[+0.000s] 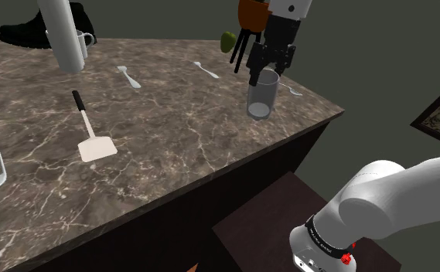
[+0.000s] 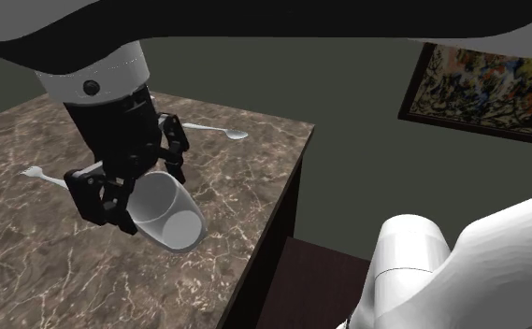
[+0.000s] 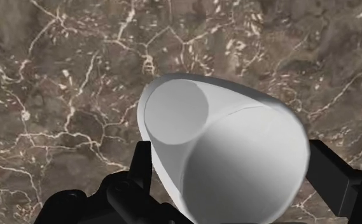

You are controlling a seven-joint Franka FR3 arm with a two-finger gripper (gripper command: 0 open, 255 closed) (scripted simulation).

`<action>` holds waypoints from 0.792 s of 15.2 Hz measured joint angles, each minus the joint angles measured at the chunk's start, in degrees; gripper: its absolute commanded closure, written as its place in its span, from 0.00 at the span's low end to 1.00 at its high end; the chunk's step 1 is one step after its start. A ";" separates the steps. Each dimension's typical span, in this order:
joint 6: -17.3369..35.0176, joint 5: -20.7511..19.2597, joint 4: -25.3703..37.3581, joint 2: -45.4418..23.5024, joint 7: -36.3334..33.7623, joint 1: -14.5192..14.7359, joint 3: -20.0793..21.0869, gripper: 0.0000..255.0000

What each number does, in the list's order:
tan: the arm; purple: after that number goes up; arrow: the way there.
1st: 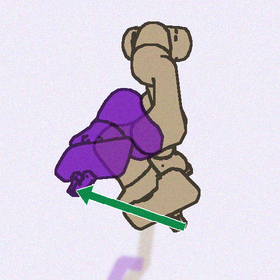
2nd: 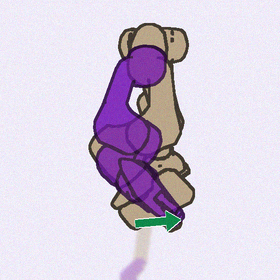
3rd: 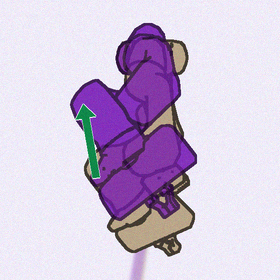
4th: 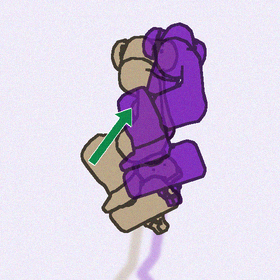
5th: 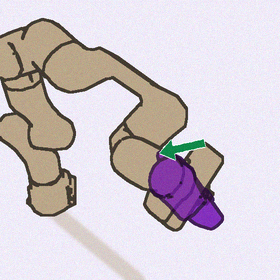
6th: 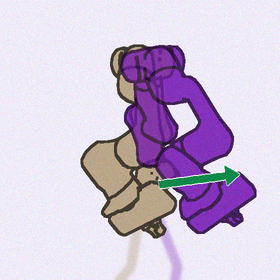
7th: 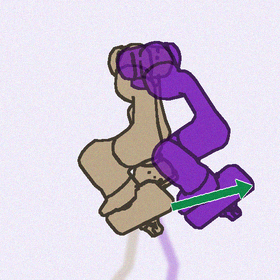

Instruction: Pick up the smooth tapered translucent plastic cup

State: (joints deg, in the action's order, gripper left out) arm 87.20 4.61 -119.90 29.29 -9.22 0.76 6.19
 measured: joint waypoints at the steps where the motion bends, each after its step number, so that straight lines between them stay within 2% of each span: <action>1: -0.69 0.05 0.71 -0.23 -0.06 0.03 0.02 1.00; 12: -8.92 -0.14 11.69 -3.17 -0.56 -0.08 -0.12 1.00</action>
State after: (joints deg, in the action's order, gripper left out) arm 78.28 4.47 -108.20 26.12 -9.78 0.68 6.07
